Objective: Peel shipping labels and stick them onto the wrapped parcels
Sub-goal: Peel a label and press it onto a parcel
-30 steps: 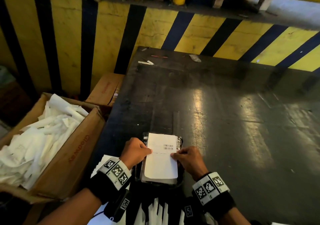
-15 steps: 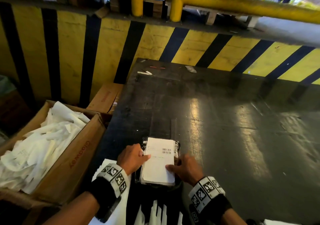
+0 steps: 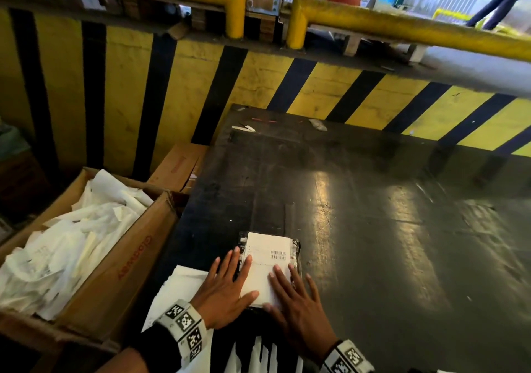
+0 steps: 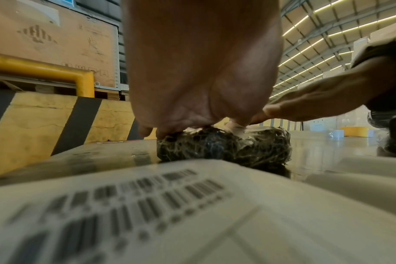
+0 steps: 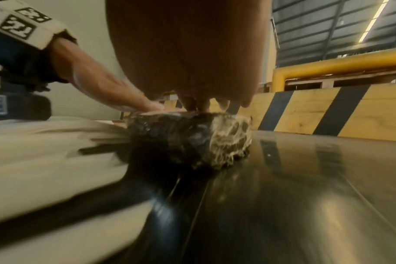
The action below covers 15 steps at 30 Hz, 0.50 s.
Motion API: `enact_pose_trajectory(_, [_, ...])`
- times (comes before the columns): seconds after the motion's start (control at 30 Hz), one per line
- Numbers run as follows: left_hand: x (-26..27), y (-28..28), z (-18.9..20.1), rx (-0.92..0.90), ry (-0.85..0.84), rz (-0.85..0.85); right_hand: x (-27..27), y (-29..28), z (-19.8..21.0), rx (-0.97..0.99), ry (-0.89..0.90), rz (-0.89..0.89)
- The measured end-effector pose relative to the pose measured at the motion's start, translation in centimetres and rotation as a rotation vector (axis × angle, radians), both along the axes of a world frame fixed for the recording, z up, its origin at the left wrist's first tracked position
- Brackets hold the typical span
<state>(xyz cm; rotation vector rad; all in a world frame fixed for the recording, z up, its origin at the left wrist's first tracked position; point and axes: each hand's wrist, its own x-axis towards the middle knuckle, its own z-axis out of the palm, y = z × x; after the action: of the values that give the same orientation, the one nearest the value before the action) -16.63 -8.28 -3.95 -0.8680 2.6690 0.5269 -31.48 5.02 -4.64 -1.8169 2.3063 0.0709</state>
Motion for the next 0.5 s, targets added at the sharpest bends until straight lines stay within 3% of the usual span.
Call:
enact_pose_trajectory(0.1, [-0.1, 0.1, 0.0, 0.013, 0.018, 0.005, -1.1, -2.4, 1.4, -0.039, -0.023, 0.043])
enact_pose_trajectory(0.37, [-0.1, 0.2, 0.2, 0.018, 0.011, 0.011, -4.8, -7.3, 1.8, 0.09, -0.183, -0.18])
enact_pose_trajectory(0.5, [-0.2, 0.2, 0.4, 0.042, 0.015, 0.025, -3.9, -6.4, 2.5, 0.055, -0.157, -0.095])
